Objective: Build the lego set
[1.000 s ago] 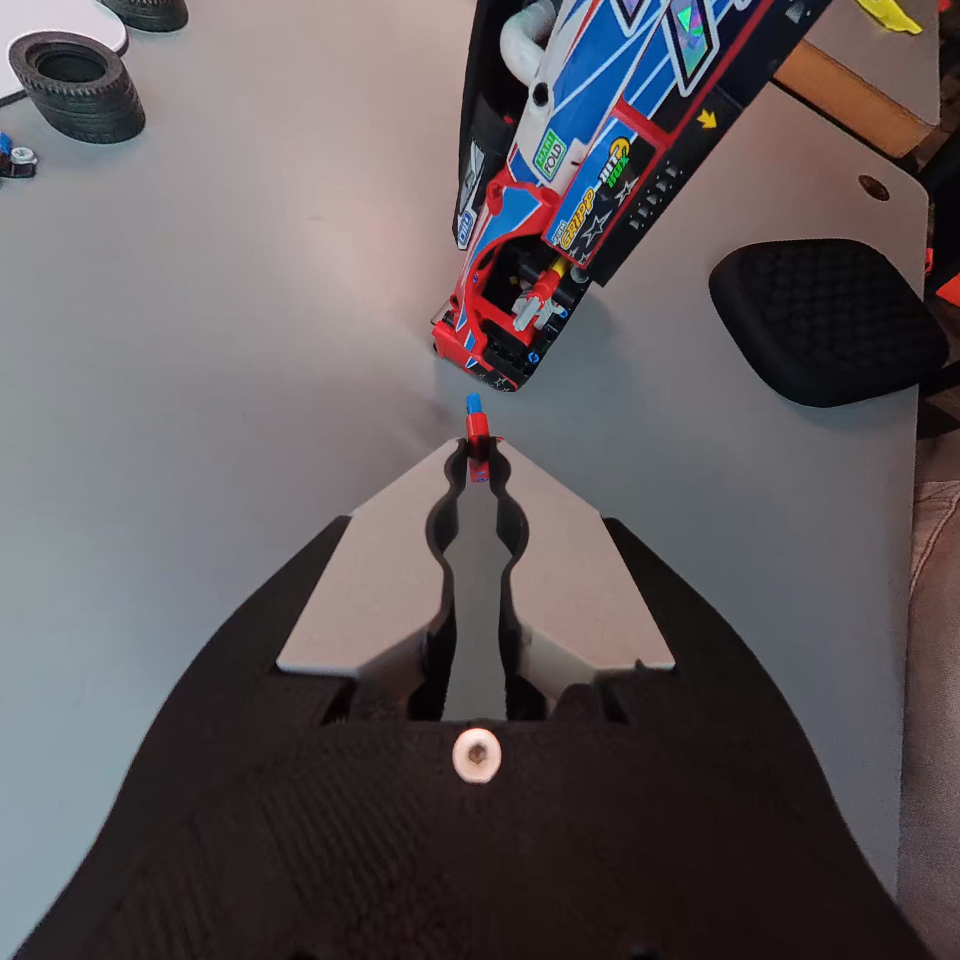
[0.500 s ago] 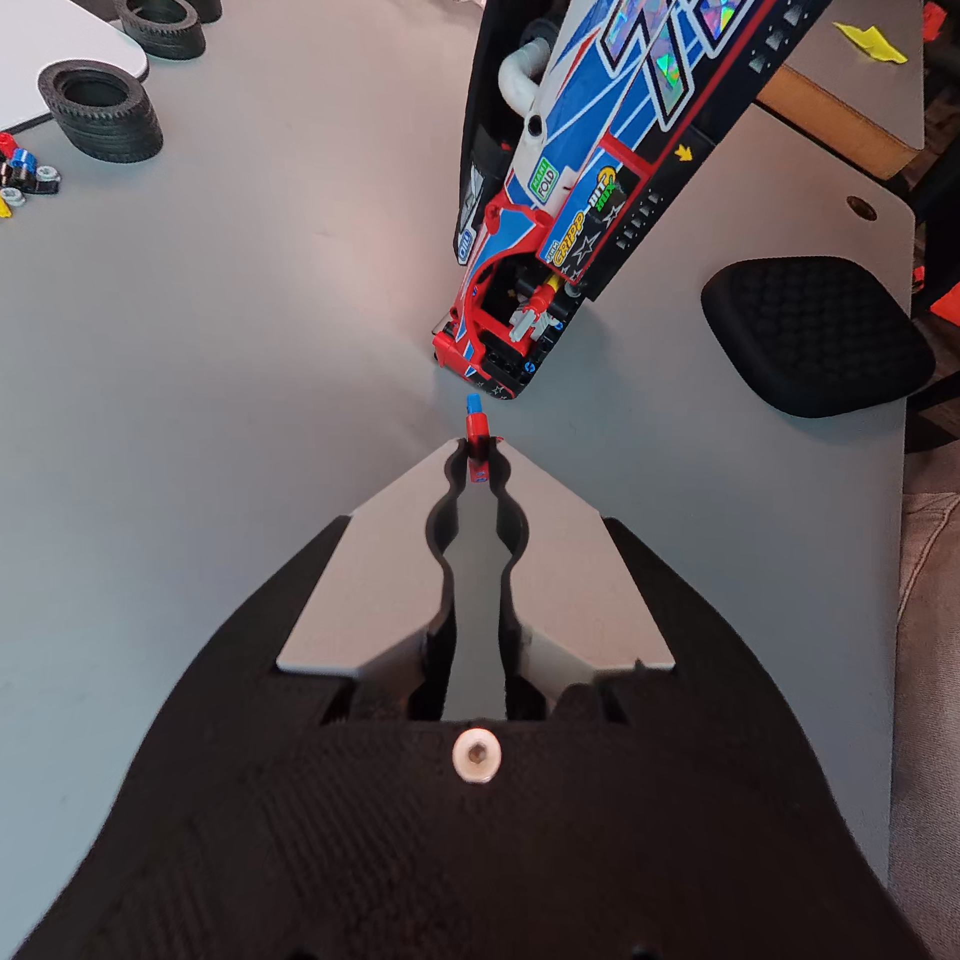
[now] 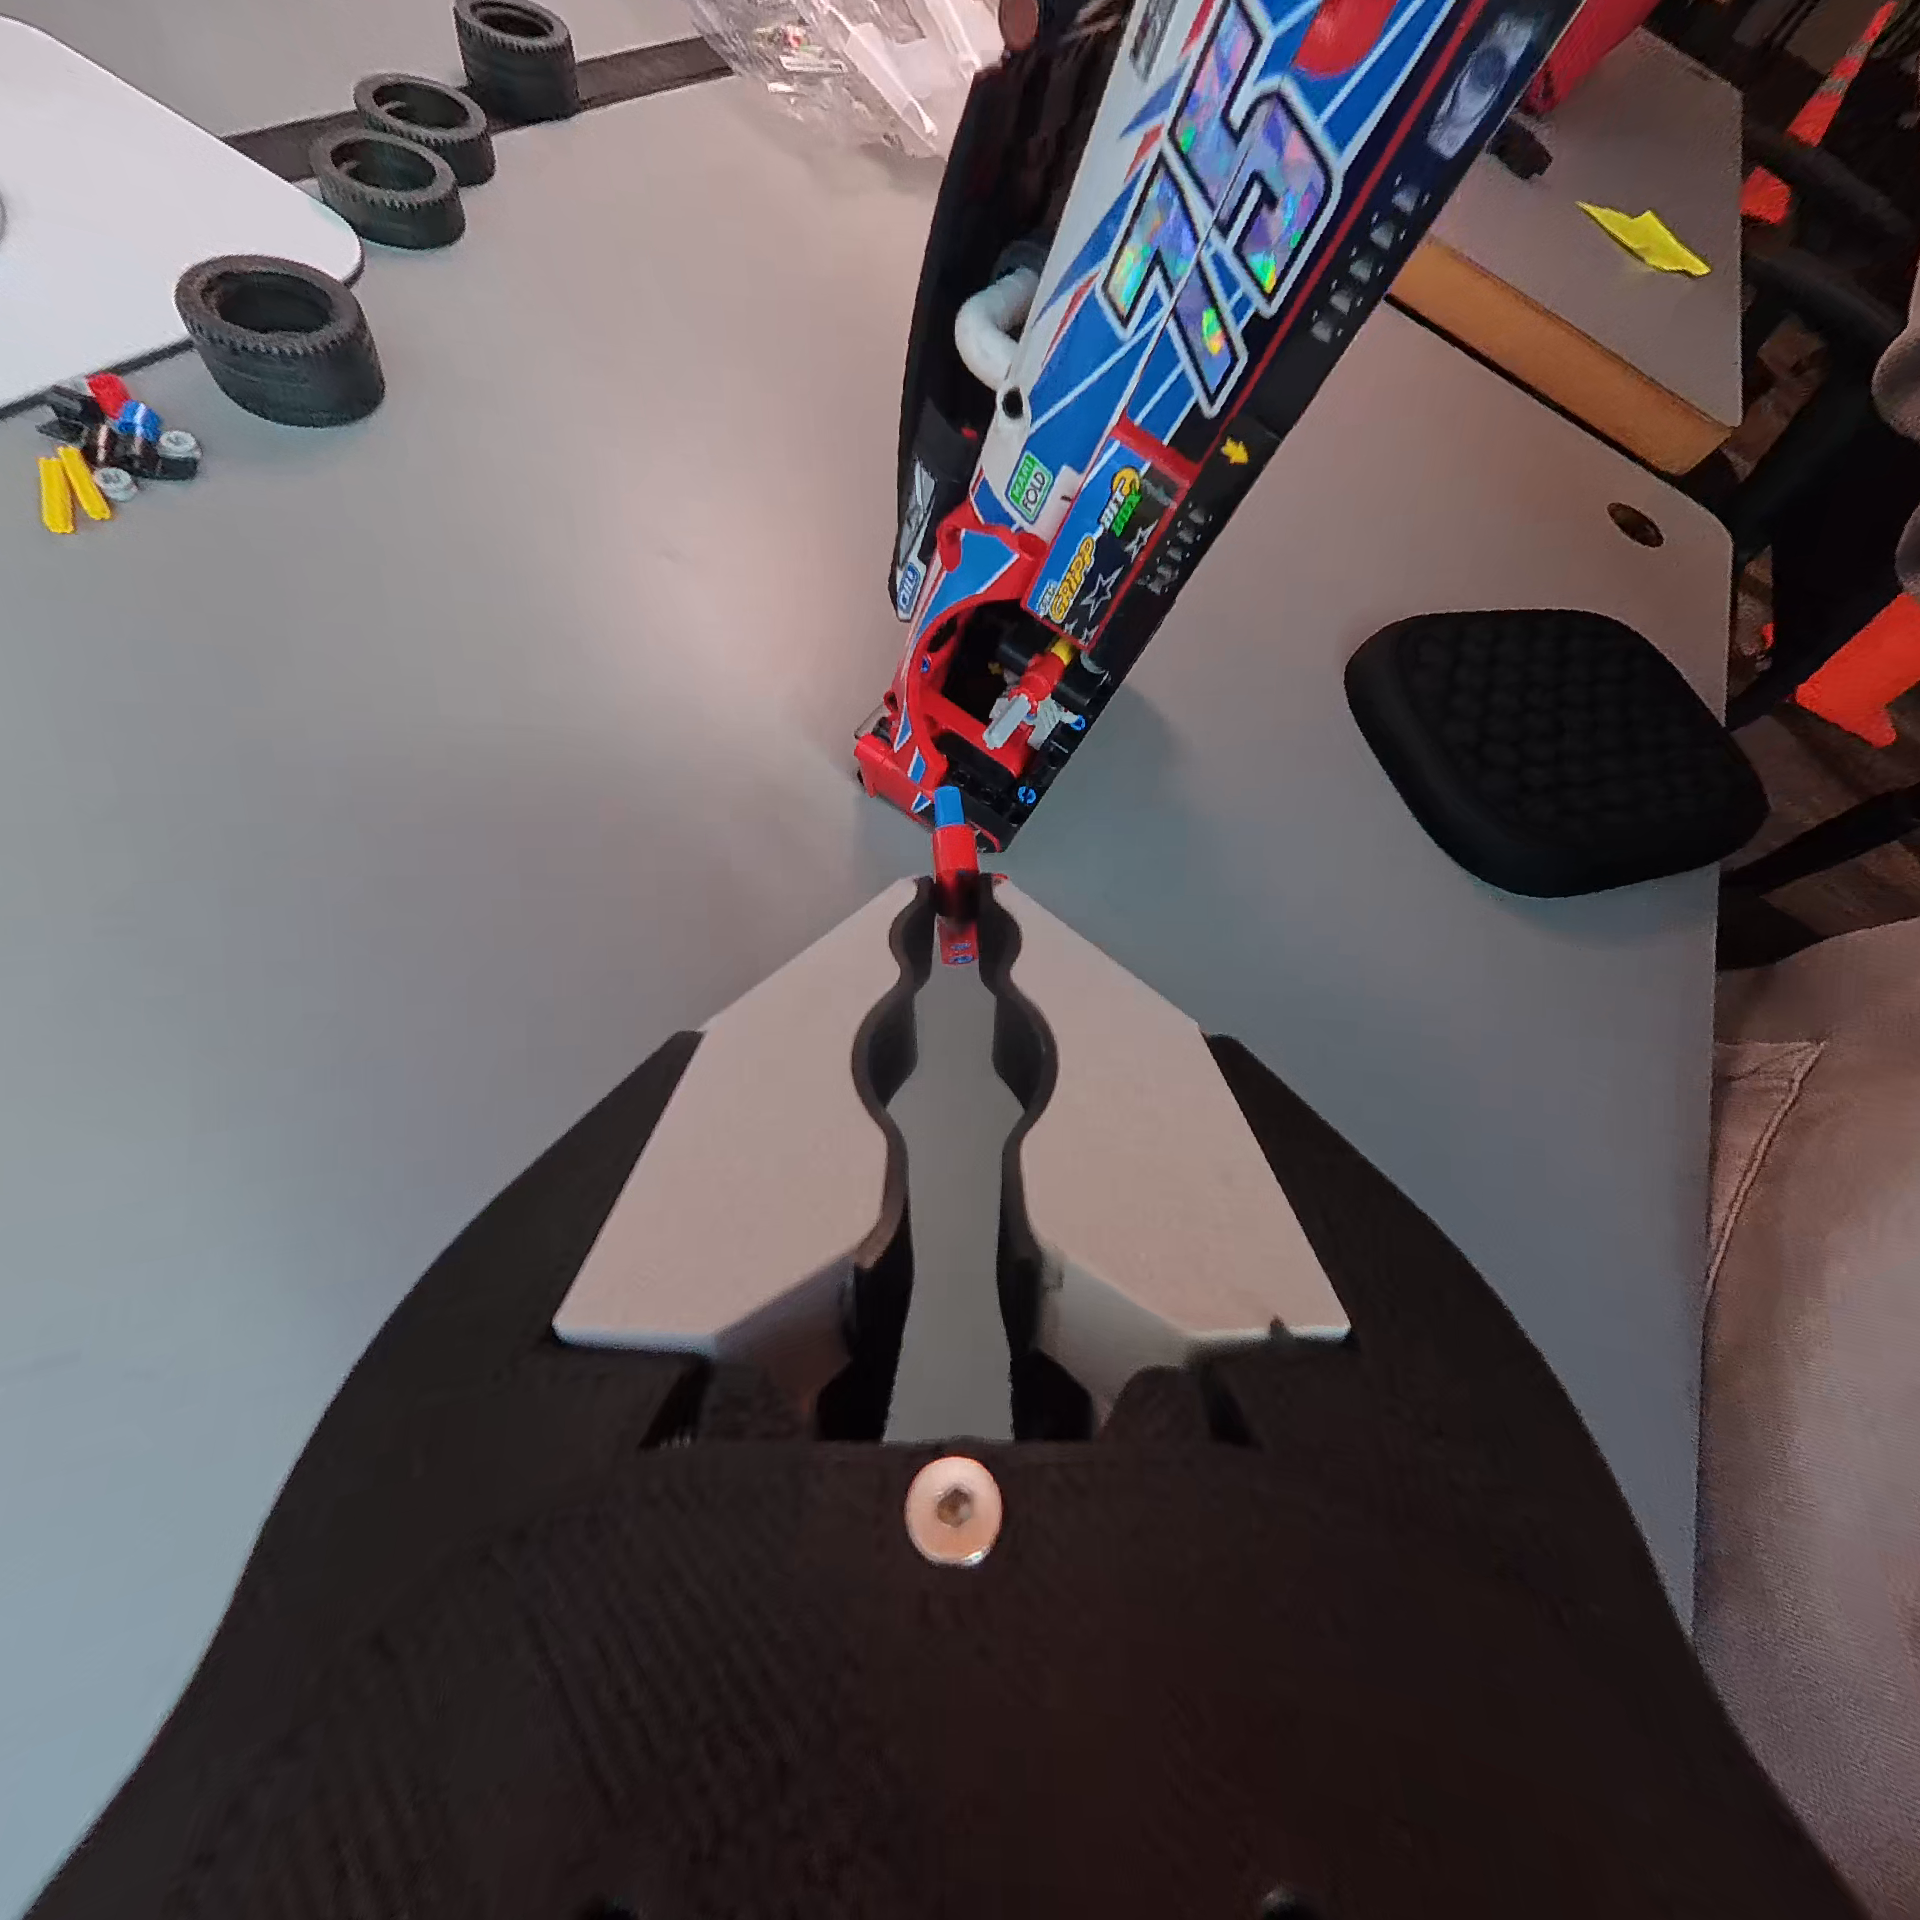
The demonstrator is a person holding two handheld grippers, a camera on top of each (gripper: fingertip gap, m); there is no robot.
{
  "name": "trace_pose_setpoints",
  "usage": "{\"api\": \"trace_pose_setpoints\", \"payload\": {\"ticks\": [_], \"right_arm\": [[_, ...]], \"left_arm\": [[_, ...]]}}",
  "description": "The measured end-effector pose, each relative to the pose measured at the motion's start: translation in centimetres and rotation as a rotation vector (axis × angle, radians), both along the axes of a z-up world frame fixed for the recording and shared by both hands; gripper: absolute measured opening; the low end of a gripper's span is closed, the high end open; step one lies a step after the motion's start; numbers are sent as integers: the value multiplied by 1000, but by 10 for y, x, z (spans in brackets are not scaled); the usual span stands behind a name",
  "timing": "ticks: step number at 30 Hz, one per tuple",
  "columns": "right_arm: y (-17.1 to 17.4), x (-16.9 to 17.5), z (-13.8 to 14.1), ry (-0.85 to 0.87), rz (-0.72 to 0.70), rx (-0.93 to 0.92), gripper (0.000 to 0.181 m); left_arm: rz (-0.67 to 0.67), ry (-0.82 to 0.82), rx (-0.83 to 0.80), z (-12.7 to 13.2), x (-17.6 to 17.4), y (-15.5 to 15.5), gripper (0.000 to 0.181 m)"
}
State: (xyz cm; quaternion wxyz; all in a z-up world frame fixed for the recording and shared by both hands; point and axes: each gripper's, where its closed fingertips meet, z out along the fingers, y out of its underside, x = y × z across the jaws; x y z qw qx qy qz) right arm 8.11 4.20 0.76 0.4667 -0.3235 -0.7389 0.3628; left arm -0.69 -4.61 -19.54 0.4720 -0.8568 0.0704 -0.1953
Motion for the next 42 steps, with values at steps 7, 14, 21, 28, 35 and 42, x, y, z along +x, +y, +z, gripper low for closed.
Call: {"api": "trace_pose_setpoints", "payload": {"ticks": [7,14,21,28,35,42], "right_arm": [[-59,36,-1,104,68,179,35],[-130,-1,-60,163,128,510,37],[-162,-16,-66,340,144,869,23],[-163,-8,-56,351,139,850,17],[-146,6,-41,334,134,555,4],[-130,6,-48,303,126,767,28]], "left_arm": [[1,-136,129,73,4,-26,5],[-134,-374,137,128,49,-45,5],[-138,-509,121,137,75,-54,4],[-151,-578,138,149,82,-58,5],[-216,-650,237,167,92,-40,7],[-206,-673,220,158,89,-26,5]]}}
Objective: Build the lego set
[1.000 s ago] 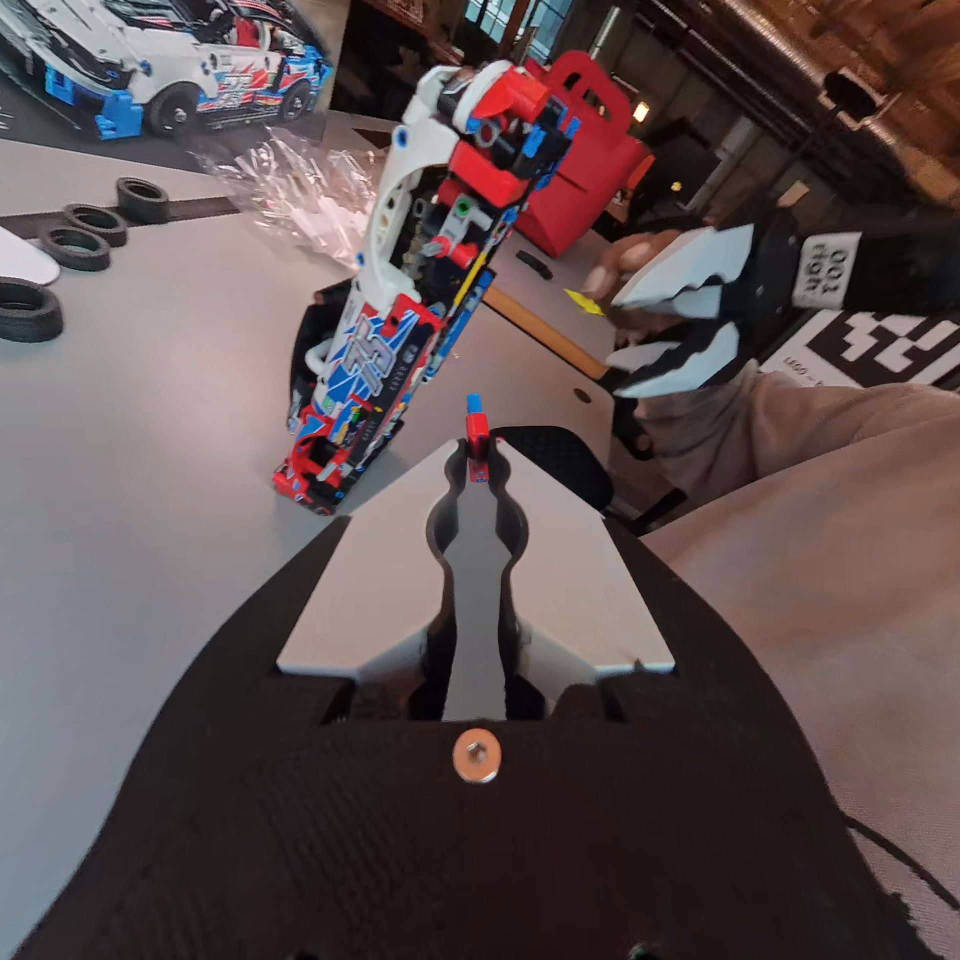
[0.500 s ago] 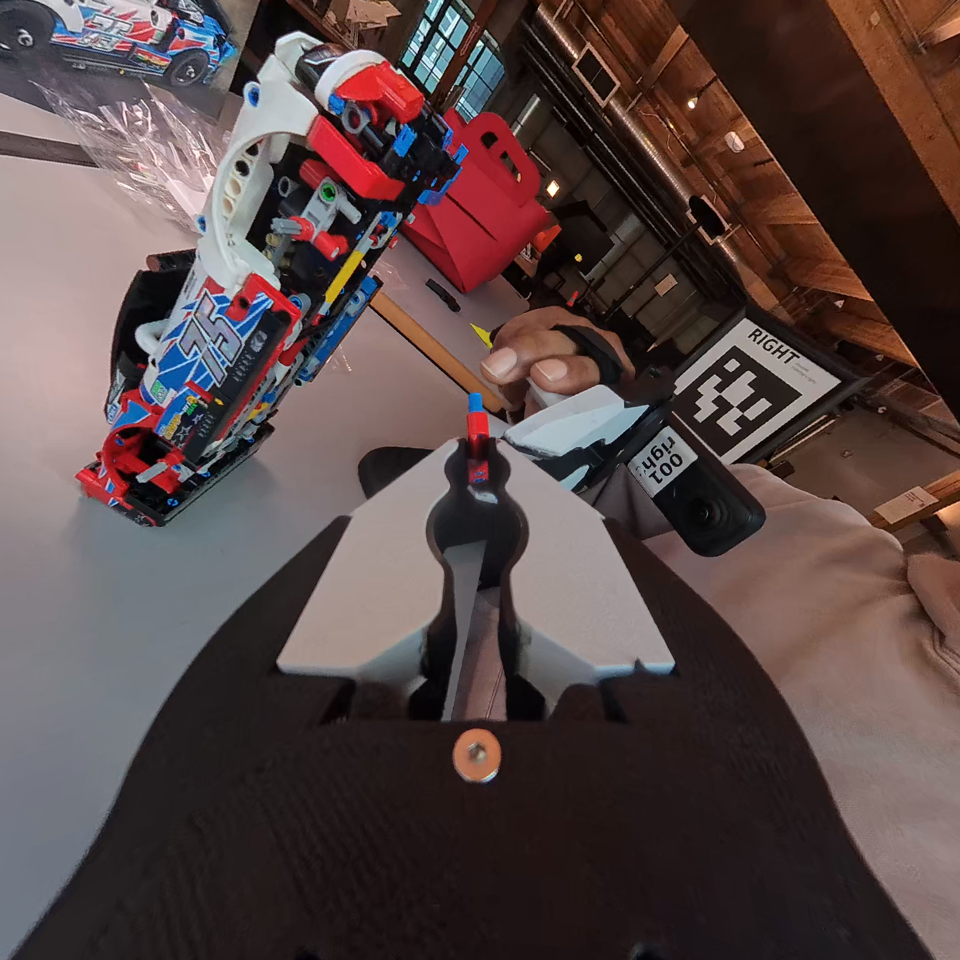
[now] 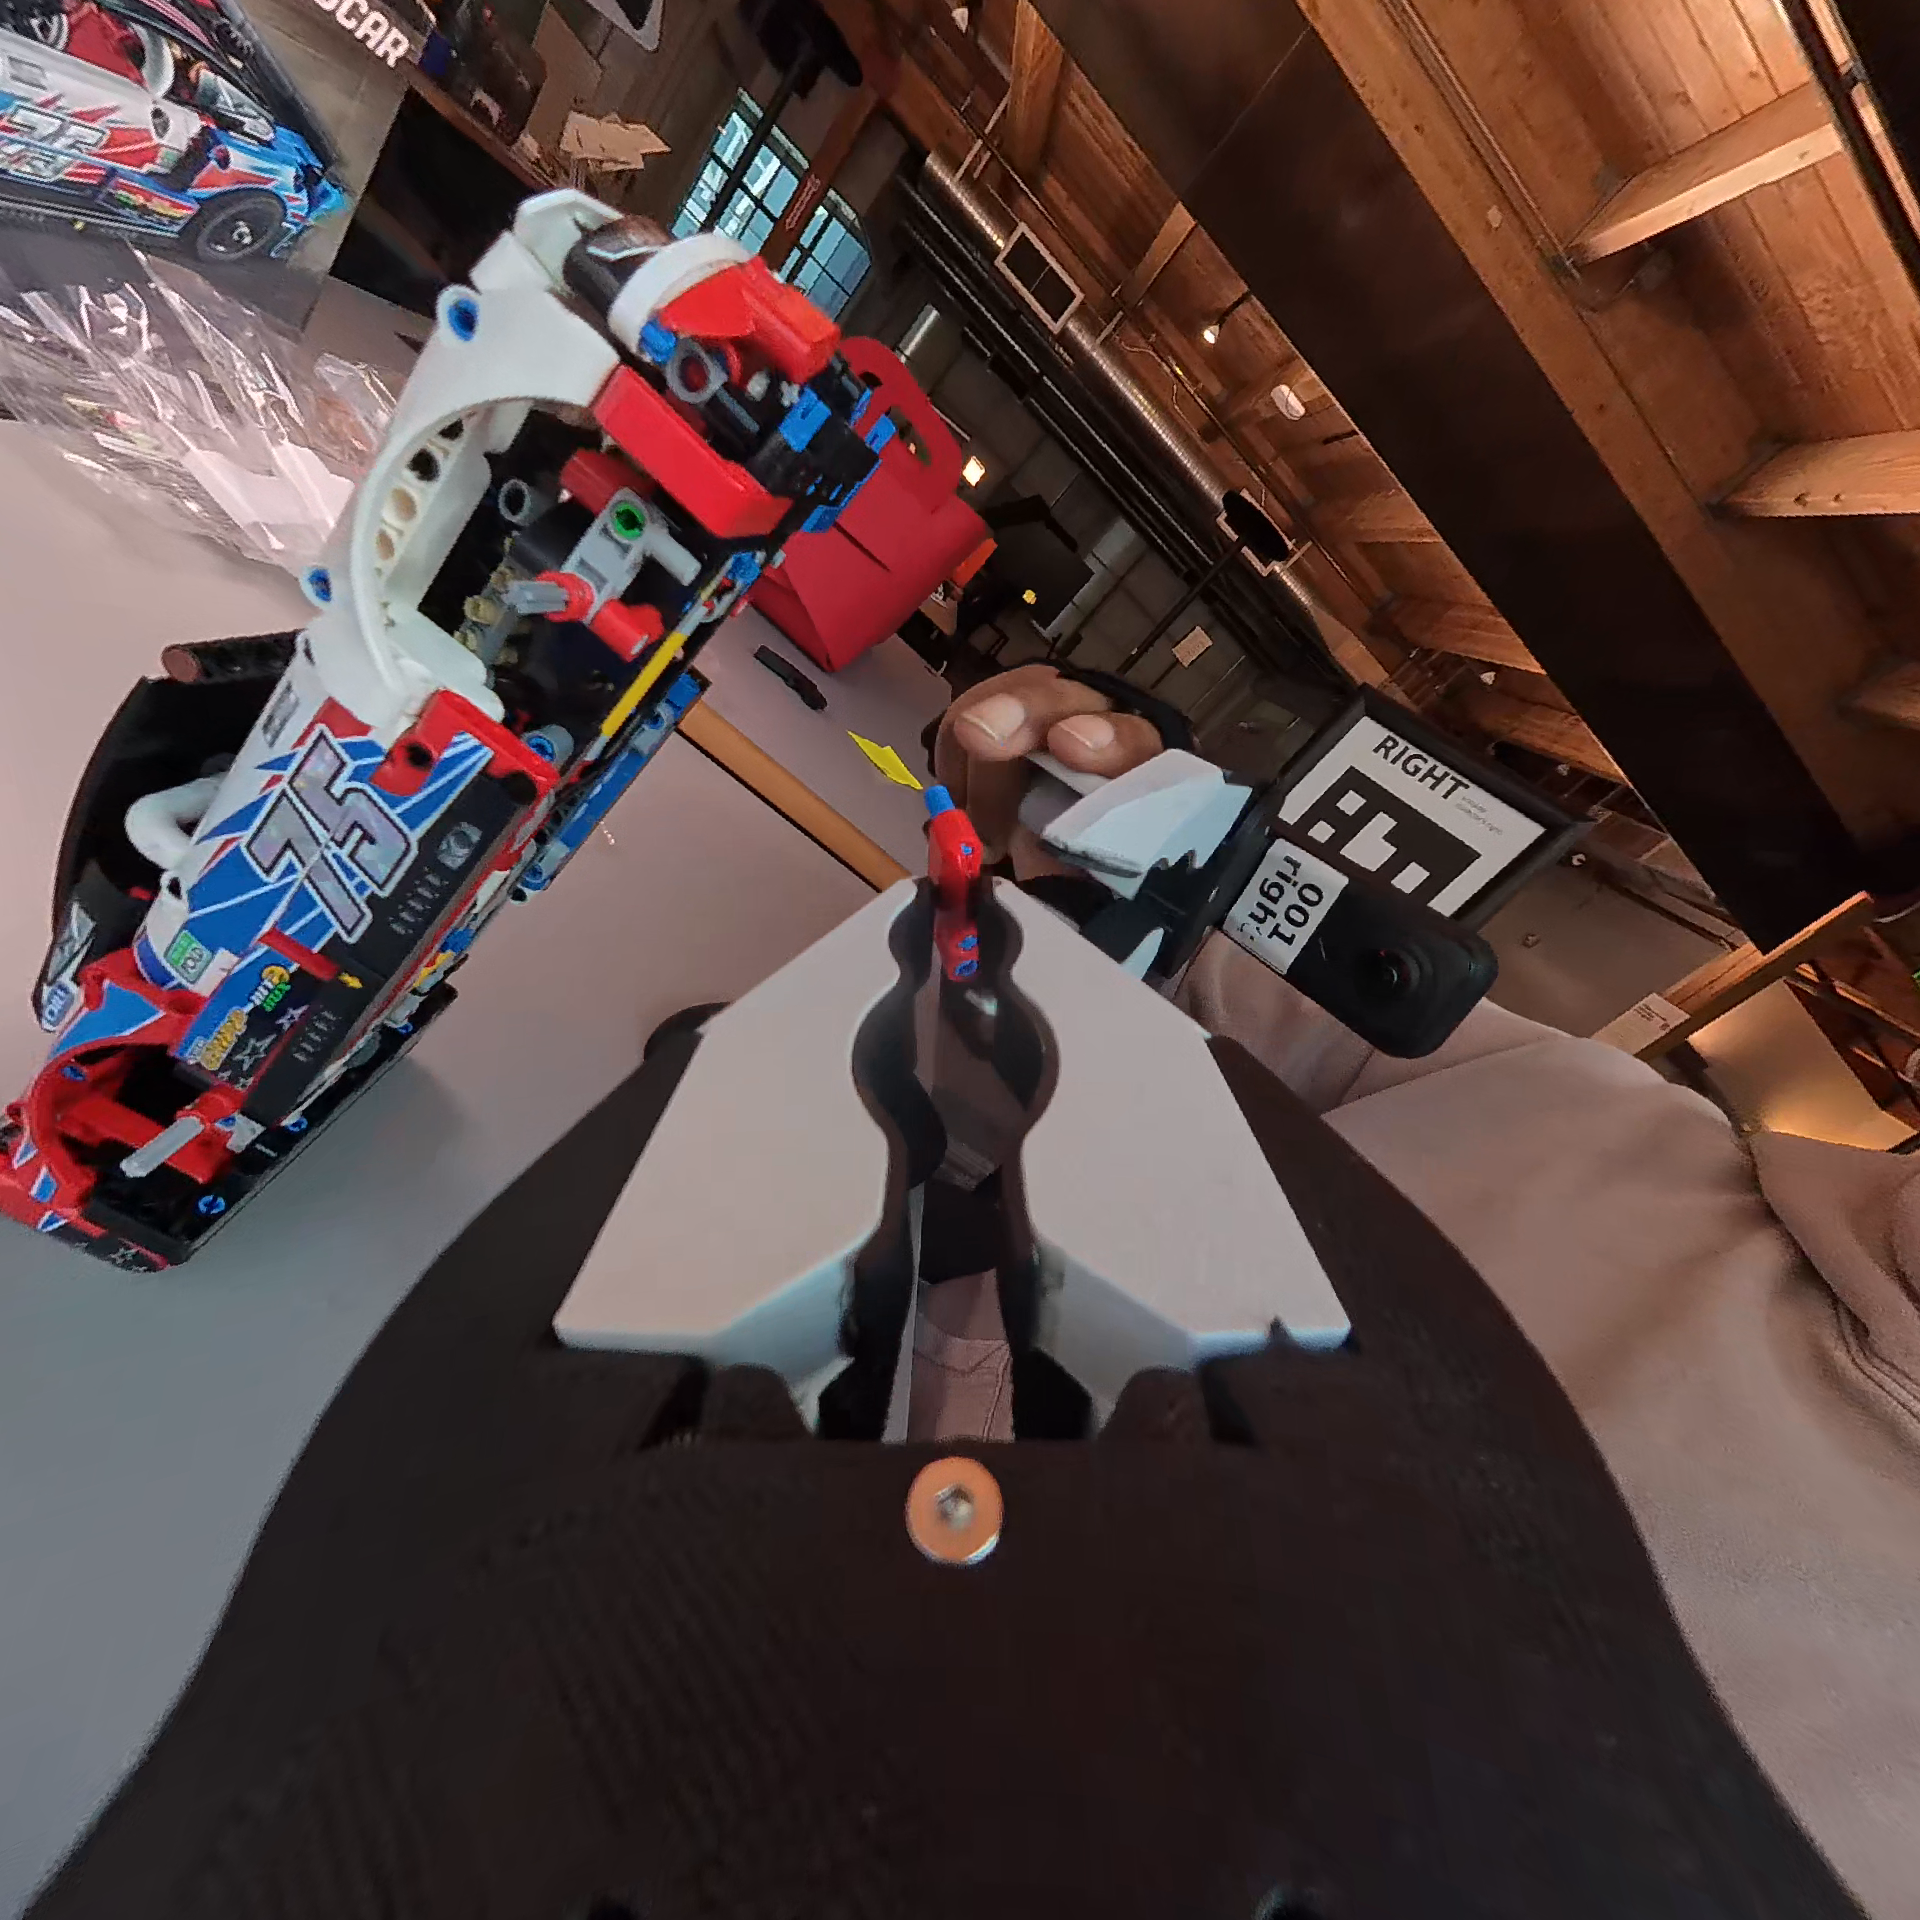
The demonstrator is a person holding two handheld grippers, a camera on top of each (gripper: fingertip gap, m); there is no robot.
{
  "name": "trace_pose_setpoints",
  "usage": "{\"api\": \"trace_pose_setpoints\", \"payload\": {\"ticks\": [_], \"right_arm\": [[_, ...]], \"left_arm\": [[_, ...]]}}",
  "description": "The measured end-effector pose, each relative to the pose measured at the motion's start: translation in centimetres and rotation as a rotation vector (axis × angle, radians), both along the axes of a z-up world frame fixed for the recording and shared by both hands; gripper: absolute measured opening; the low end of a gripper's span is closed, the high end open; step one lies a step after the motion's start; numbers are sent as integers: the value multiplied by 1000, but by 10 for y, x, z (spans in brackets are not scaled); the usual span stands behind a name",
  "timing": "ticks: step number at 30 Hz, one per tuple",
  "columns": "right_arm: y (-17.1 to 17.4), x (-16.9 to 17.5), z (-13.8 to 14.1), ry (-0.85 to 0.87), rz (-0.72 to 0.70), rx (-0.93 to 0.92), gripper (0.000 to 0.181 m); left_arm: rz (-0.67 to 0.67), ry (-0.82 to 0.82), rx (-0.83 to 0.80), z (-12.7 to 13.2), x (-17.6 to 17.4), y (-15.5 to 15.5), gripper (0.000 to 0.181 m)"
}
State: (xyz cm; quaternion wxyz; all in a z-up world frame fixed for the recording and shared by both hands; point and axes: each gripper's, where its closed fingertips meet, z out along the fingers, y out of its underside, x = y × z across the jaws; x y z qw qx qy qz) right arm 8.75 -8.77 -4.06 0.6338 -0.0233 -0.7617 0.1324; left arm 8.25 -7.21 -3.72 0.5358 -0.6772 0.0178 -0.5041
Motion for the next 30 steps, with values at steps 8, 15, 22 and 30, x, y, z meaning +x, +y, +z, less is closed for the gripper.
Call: {"api": "trace_pose_setpoints", "payload": {"ticks": [8,15,22,30], "right_arm": [[10,-9,-7,-3,-44,84,9],[12,-7,3,-74,-4,-289,8],[15,2,40,-153,172,-1048,8],[2,7,67,-137,404,-1401,7]], "left_arm": [[-7,-60,-19,-1,-3,6,5],[11,-107,64,12,-14,5,17],[168,196,391,38,-24,-10,43],[232,562,532,54,-2,-2,37]]}}
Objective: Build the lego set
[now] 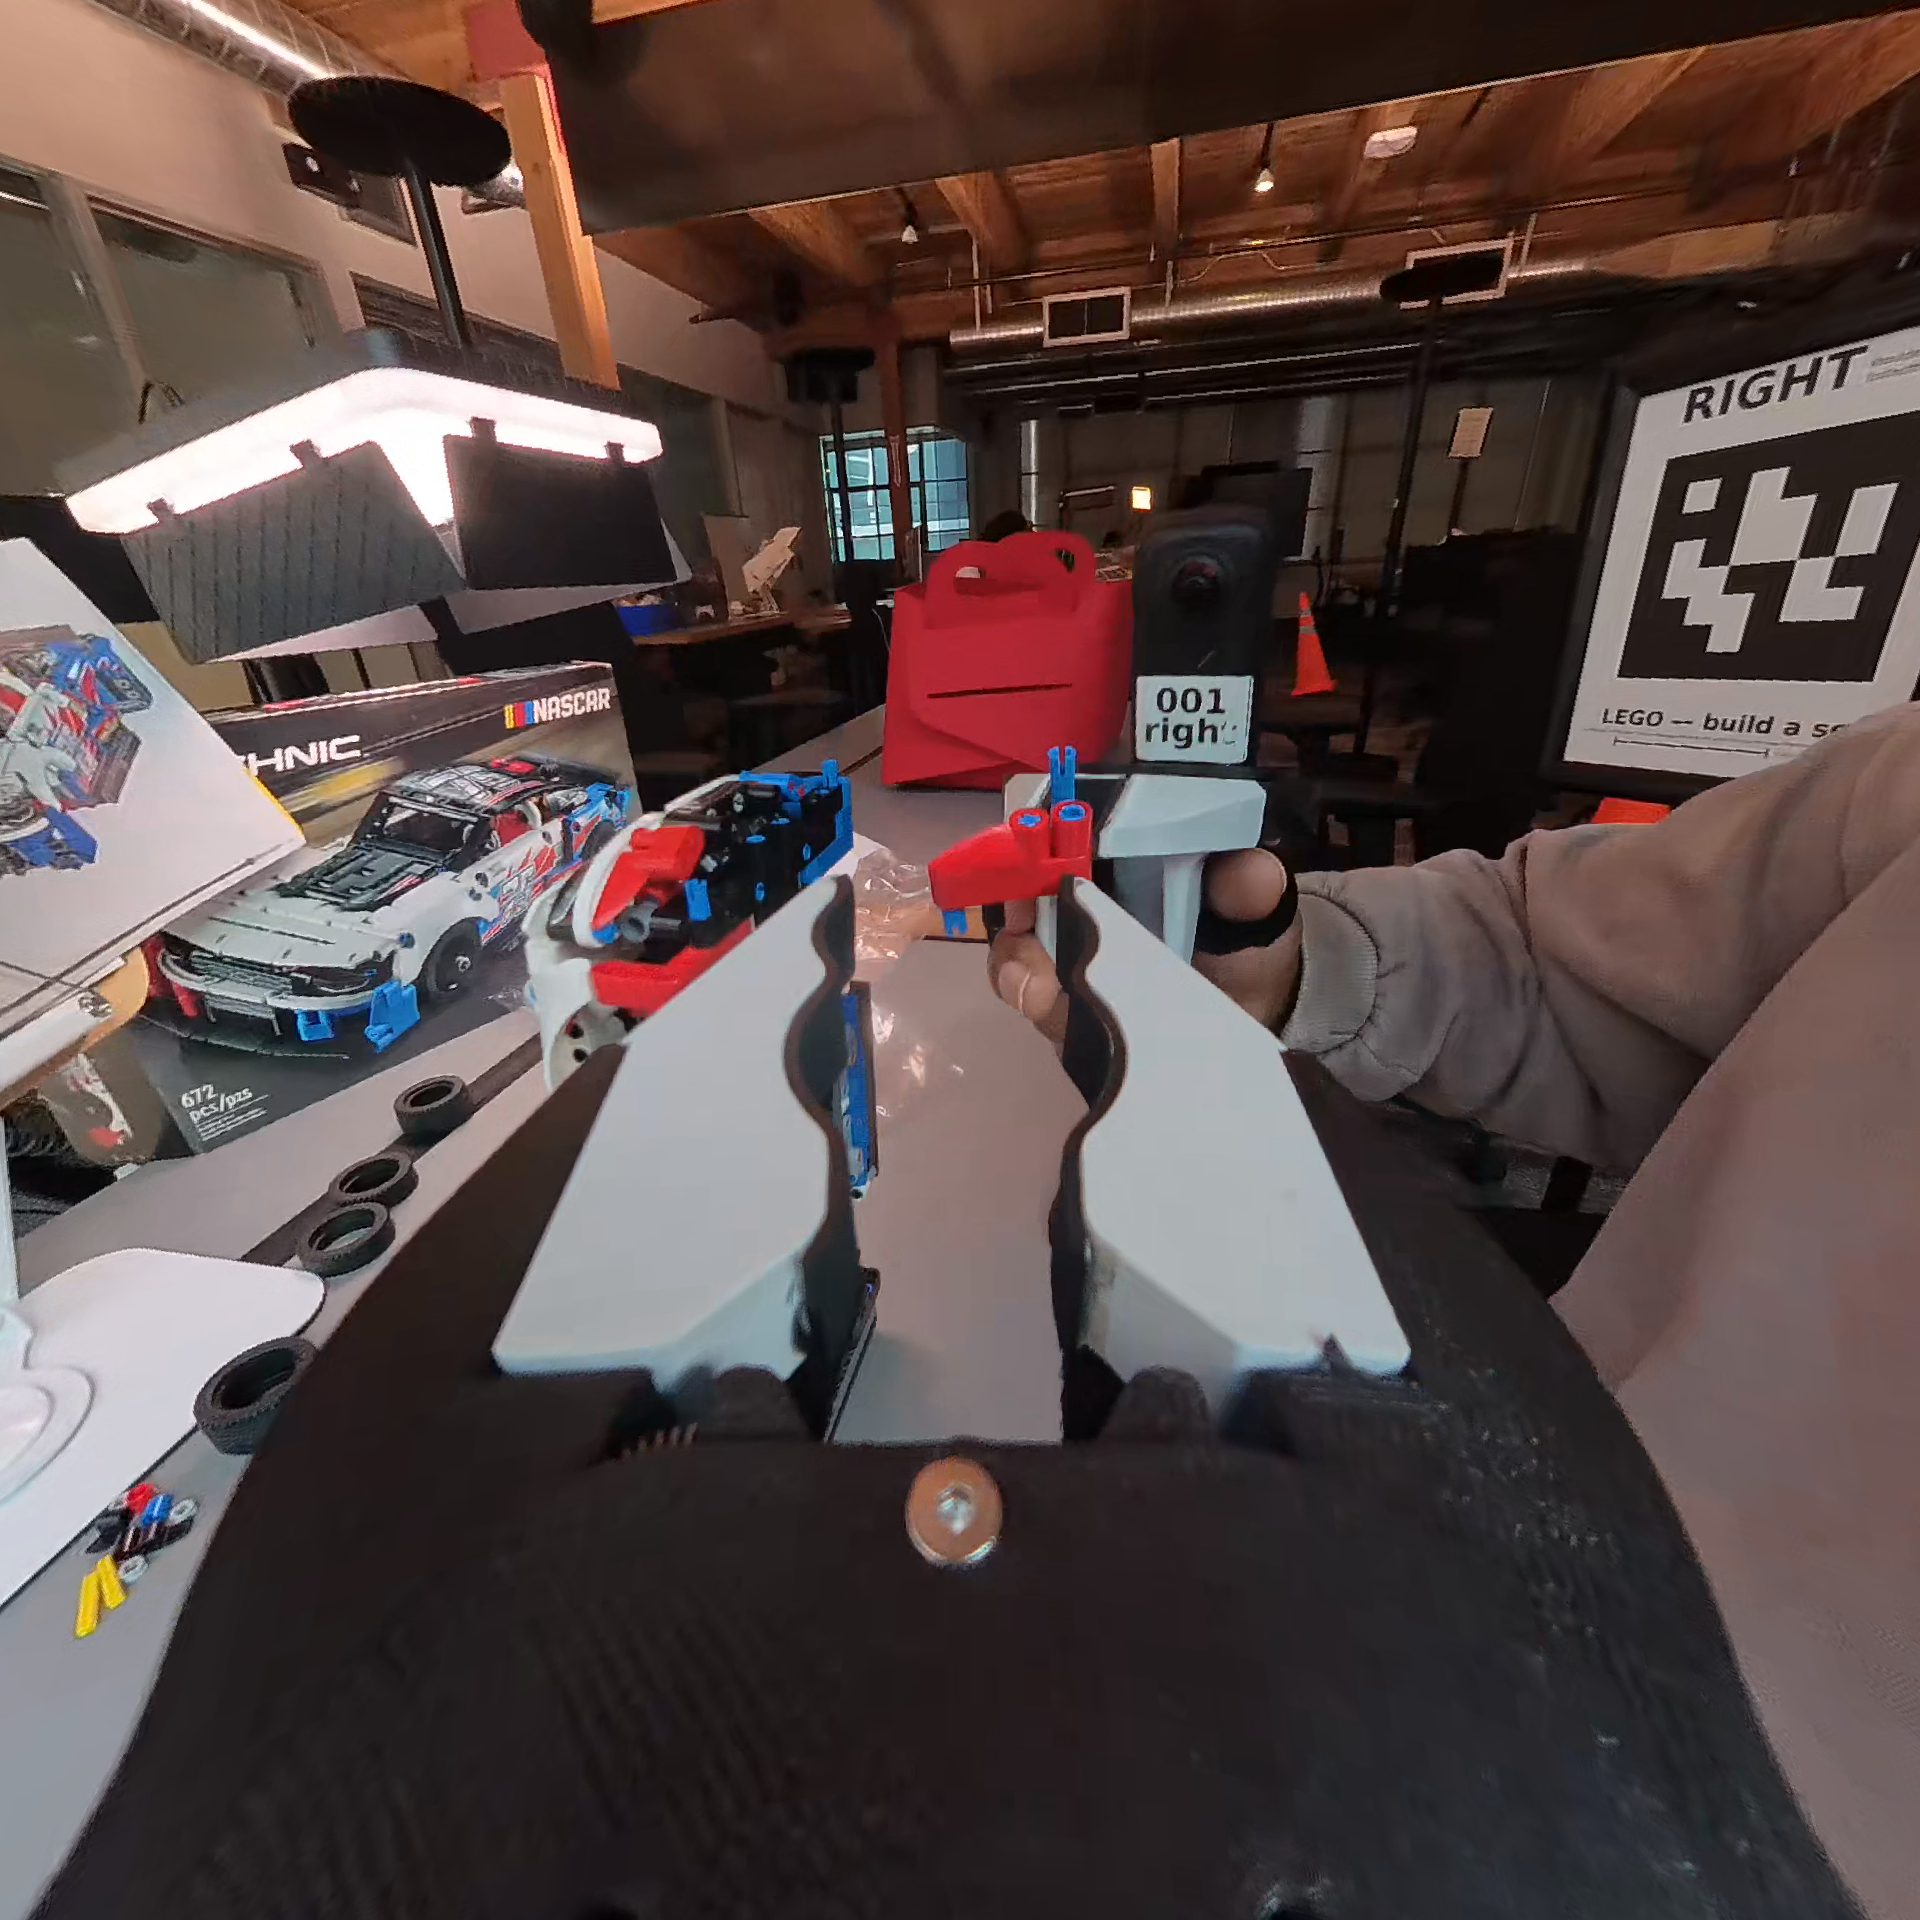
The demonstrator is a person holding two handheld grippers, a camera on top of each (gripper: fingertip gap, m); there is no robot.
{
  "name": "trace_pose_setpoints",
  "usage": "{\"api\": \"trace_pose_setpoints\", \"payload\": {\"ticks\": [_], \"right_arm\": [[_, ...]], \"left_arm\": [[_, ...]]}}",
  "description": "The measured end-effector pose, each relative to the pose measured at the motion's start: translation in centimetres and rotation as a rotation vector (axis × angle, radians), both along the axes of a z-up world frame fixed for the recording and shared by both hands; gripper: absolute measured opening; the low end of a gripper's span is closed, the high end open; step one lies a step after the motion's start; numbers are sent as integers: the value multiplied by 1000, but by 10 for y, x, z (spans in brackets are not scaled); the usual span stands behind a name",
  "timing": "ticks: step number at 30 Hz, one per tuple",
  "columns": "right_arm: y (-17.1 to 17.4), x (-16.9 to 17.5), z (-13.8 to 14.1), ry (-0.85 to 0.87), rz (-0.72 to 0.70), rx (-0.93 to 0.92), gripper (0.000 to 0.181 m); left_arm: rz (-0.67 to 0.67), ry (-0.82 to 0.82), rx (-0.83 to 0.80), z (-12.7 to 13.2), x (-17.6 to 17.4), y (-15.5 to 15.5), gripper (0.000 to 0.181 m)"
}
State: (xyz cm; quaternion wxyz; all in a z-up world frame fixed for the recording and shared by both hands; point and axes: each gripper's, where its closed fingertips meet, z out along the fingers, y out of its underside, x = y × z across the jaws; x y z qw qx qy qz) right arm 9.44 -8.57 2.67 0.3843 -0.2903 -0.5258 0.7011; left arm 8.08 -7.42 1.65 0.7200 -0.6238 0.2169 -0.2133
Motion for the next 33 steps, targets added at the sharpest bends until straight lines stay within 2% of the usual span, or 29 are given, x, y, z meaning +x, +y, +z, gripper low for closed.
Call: {"api": "trace_pose_setpoints", "payload": {"ticks": [4,10,16,24,30,33], "right_arm": [[5,5,4,41,4,-32,7],[4,7,1,57,28,-20,7],[3,6,-7,12,45,15,7],[-2,0,-31,-155,46,335,10],[-1,1,-50,-345,89,631,11],[1,2,-56,-409,96,735,5]], "left_arm": [[-73,3,-32,4,12,-1,37],[-145,-94,-81,3,21,2,31],[-157,-41,-77,-5,21,3,29],[-161,118,-142,-27,15,1,29],[-169,323,-230,-46,14,3,29],[-160,448,-260,-52,15,5,29]]}}
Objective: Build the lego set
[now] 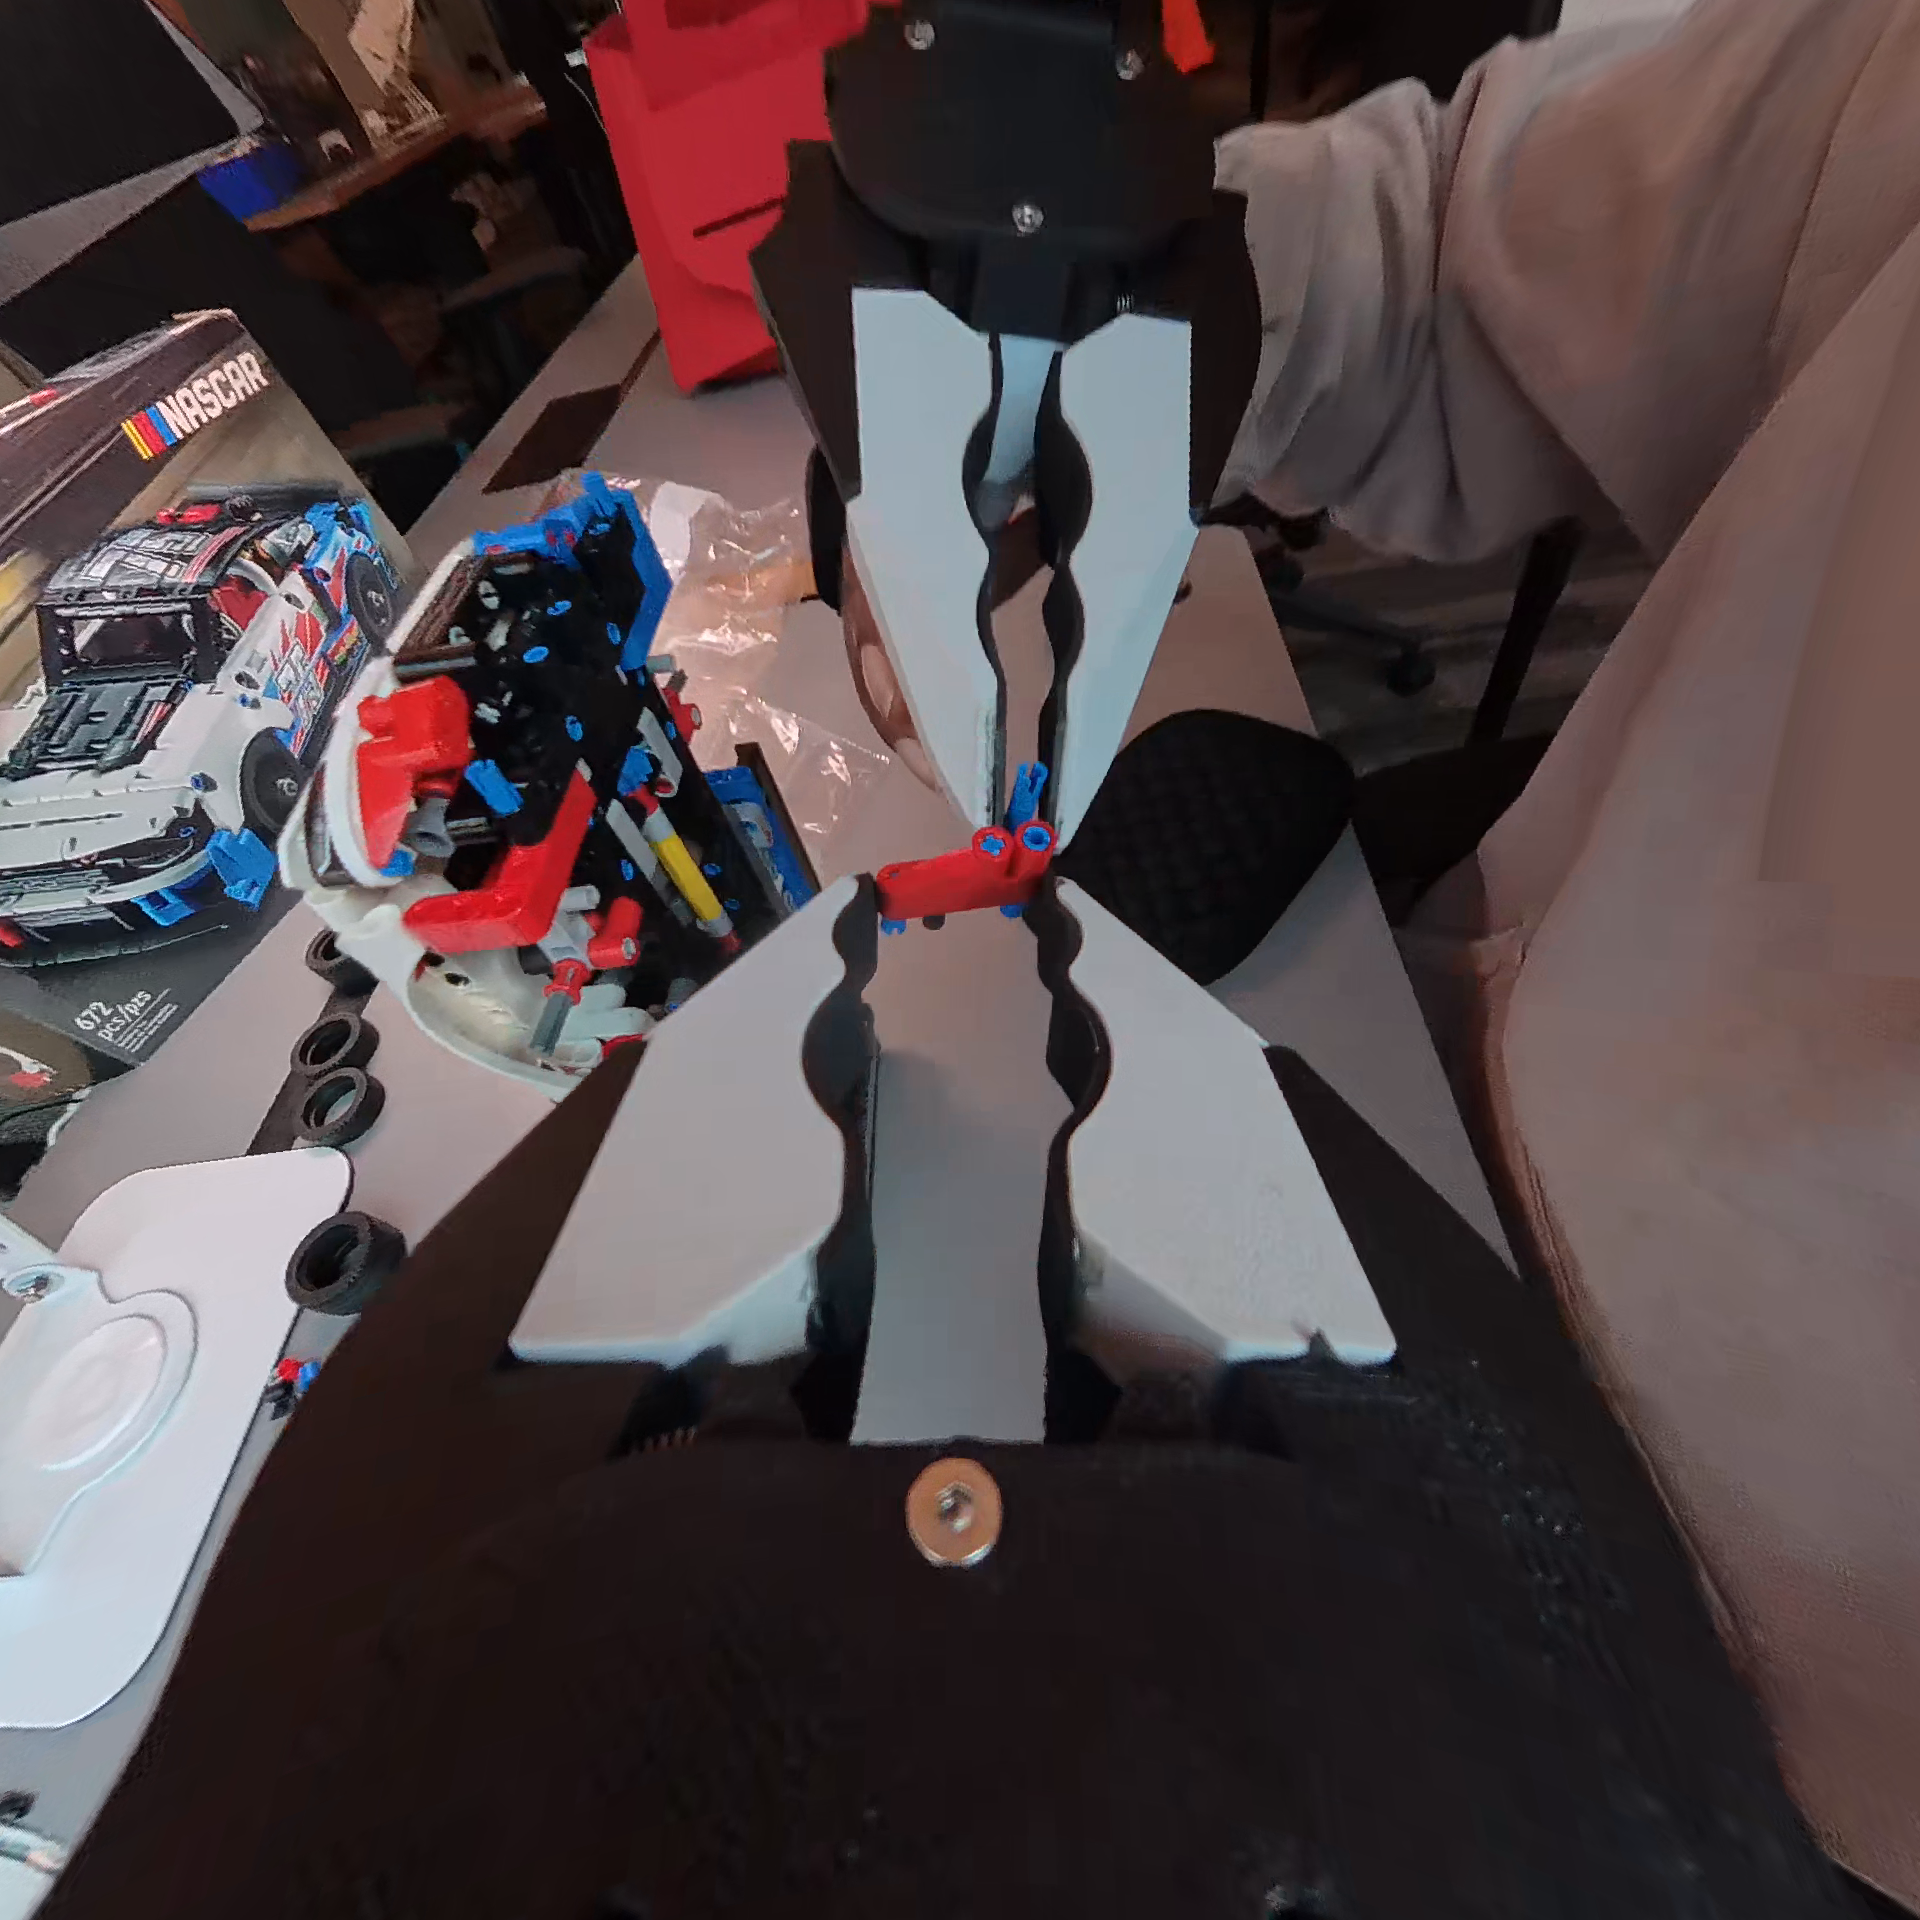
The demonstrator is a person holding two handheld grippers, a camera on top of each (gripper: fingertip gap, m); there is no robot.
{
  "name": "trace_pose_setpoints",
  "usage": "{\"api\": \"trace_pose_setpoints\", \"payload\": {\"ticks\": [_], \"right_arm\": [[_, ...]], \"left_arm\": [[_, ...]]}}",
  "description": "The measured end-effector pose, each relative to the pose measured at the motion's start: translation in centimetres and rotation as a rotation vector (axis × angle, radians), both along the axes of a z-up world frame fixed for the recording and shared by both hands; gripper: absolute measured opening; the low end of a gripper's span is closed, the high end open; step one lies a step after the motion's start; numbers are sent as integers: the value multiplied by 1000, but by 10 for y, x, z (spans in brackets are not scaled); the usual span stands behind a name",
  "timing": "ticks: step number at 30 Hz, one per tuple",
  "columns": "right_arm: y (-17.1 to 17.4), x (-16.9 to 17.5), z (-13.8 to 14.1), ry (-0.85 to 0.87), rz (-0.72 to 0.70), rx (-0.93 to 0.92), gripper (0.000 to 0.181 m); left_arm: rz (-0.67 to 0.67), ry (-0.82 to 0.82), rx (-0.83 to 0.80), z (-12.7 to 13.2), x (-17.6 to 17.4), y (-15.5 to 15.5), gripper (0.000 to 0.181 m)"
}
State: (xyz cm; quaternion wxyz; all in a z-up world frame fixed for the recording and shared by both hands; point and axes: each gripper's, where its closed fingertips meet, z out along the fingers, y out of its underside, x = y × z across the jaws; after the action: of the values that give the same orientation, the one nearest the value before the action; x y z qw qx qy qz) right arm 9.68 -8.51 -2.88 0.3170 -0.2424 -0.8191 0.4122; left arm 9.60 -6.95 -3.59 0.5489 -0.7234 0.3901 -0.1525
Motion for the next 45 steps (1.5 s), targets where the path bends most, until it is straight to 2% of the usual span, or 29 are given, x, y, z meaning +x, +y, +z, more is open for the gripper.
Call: {"api": "trace_pose_setpoints", "payload": {"ticks": [3,9,15,19,23,31,35,38,45], "right_arm": [[0,0,7,19,-5,-30,4],[8,-6,44,114,-22,-106,2],[20,-25,83,106,-12,-45,2],[32,-42,94,69,-21,-4,2],[46,-54,92,31,-34,54,8],[60,-64,77,-66,-20,152,13],[61,-70,71,-109,-18,196,2],[59,-72,79,-109,-26,115,2],[53,-76,84,-239,-97,-261,2]], "left_arm": [[-1,39,27,3,1,1,29],[23,-132,142,36,-4,10,30],[49,-84,218,75,-20,25,28],[84,-73,236,89,-38,37,28],[122,-76,215,86,-54,49,28],[175,-11,136,61,-69,63,28],[183,30,87,61,-72,68,28],[166,-20,81,66,-73,64,28],[62,-268,-12,69,-74,51,28]]}}
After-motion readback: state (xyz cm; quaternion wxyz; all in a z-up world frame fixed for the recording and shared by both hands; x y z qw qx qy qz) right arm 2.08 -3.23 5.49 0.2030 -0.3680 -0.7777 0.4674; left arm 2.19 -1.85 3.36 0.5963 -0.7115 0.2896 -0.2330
